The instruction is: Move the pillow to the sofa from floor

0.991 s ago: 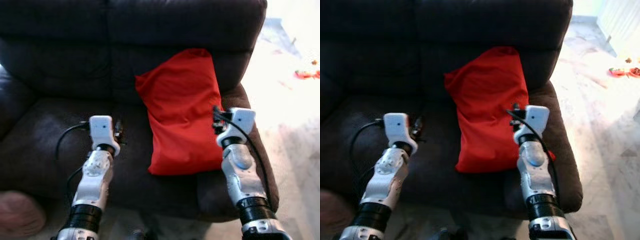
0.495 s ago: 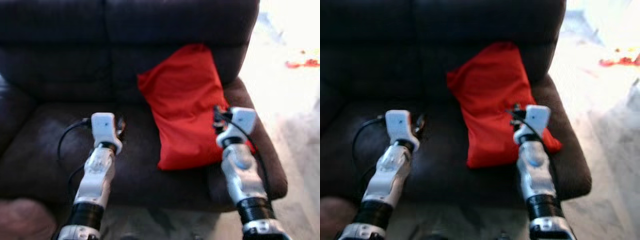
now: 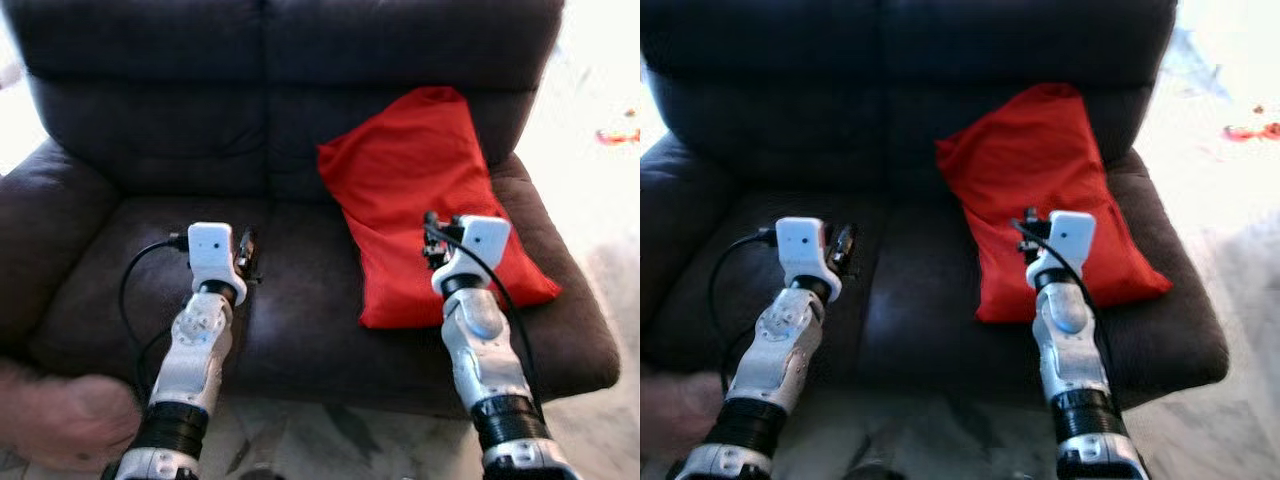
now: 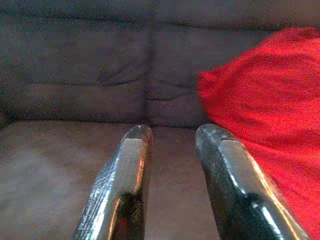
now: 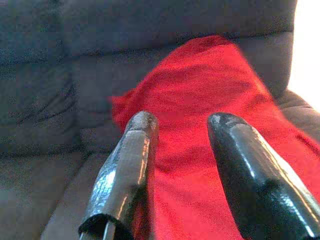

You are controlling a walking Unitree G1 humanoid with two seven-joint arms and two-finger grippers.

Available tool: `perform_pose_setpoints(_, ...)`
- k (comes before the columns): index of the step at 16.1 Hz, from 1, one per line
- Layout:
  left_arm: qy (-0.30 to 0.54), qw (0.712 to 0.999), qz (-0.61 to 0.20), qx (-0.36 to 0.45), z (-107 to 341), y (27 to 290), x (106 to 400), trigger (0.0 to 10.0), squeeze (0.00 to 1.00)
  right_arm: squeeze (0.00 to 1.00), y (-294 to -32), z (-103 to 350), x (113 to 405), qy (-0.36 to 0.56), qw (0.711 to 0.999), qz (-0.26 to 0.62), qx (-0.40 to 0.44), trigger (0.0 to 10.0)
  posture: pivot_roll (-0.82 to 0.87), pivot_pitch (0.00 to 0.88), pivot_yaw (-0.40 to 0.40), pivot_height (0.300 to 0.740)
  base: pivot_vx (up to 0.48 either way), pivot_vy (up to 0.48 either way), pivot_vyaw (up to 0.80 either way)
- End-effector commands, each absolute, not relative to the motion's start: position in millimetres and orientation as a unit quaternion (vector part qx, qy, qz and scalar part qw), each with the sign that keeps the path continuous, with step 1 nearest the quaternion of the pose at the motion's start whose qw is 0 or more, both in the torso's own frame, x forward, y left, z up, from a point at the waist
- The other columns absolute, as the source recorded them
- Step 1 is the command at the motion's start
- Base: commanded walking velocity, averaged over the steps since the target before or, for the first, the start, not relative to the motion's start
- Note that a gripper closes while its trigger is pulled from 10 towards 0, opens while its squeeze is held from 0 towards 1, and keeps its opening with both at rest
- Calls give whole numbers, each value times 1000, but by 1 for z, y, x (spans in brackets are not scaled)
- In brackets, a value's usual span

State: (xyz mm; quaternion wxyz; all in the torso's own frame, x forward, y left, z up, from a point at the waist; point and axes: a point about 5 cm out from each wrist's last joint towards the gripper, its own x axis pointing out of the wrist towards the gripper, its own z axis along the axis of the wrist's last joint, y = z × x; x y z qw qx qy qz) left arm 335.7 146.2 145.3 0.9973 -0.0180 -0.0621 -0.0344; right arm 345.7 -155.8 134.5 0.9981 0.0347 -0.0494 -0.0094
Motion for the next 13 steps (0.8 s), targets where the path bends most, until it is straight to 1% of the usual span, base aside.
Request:
perform_pose_setpoints(1,-61,998,-26,-13,146,151,335,10000,0,0,-147,136,345,-54,998,5,30,10000,87,152,30,728,0,289,800)
perform_pose_setpoints(2,-60,998,-26,-12,146,151,334,10000,0,0,-148,135,344,-52,998,2,34,10000,87,153,31,728,0,289,800)
perform_pose_setpoints(13,-60,998,-24,-13,148,152,336,10000,0,0,-150,136,346,-49,998,-5,45,10000,93,164,30,728,0,280,0)
